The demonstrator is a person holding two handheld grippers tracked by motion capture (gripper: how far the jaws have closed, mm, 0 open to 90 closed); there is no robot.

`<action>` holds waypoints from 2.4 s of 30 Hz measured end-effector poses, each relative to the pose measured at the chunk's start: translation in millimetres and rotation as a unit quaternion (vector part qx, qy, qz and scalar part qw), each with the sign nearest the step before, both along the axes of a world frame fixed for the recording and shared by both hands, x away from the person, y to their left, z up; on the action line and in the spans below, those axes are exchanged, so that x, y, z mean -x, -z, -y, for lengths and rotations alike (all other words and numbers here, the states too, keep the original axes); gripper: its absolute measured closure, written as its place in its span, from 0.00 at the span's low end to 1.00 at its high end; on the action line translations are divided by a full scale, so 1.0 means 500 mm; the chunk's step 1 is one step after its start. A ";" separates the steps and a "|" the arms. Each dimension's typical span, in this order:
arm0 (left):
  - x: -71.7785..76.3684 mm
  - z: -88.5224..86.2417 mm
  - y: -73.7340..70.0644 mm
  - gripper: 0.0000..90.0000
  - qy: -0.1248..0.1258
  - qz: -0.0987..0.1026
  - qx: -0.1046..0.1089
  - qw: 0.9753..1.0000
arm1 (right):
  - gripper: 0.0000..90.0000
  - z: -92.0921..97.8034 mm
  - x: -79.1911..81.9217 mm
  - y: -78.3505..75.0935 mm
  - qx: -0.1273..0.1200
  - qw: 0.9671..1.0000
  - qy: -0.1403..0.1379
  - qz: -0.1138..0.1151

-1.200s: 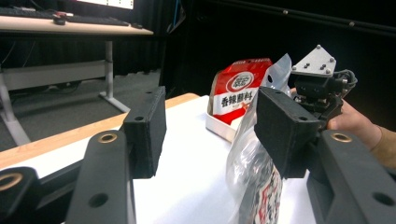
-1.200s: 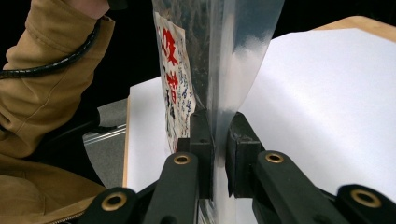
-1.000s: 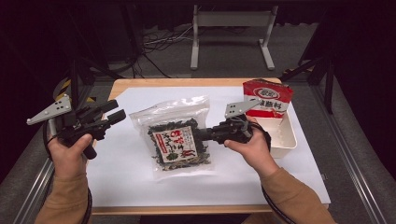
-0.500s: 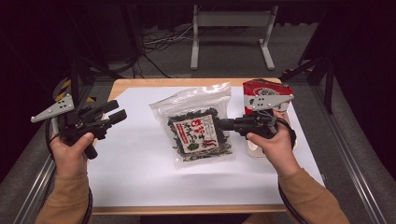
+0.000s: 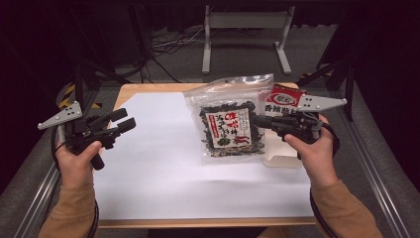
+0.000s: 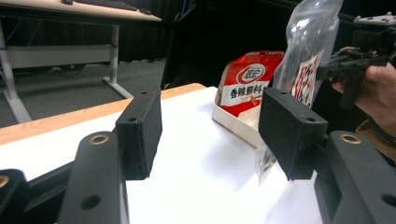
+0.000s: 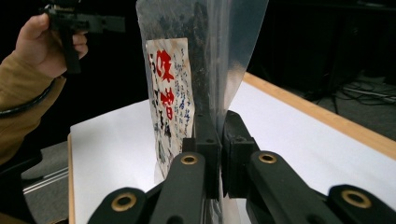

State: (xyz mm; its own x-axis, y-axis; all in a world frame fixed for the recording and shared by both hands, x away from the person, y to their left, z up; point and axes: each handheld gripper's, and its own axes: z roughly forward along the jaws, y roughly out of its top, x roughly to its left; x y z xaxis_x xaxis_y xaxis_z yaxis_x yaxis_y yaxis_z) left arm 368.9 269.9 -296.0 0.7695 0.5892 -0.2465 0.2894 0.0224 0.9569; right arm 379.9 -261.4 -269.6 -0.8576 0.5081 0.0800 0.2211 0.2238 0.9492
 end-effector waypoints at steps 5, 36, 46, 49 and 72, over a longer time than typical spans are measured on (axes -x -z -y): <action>-0.004 0.003 0.004 0.45 0.002 -0.005 -0.005 1.000 | 0.96 0.030 0.010 -0.013 -0.006 1.000 0.024 0.014; -0.016 0.019 0.019 0.38 0.002 -0.013 -0.041 0.999 | 0.96 0.171 0.046 -0.031 -0.031 0.985 0.157 0.067; -0.017 0.024 0.021 0.36 0.006 -0.017 -0.045 0.999 | 0.96 0.200 0.052 -0.024 -0.032 0.977 0.194 0.079; -0.016 0.026 0.021 0.36 0.008 -0.016 -0.047 0.999 | 0.96 0.209 0.053 -0.020 -0.030 0.975 0.205 0.083; -0.017 0.028 0.025 0.35 0.006 -0.018 -0.053 0.998 | 0.96 0.237 0.055 0.042 -0.045 0.957 0.279 0.065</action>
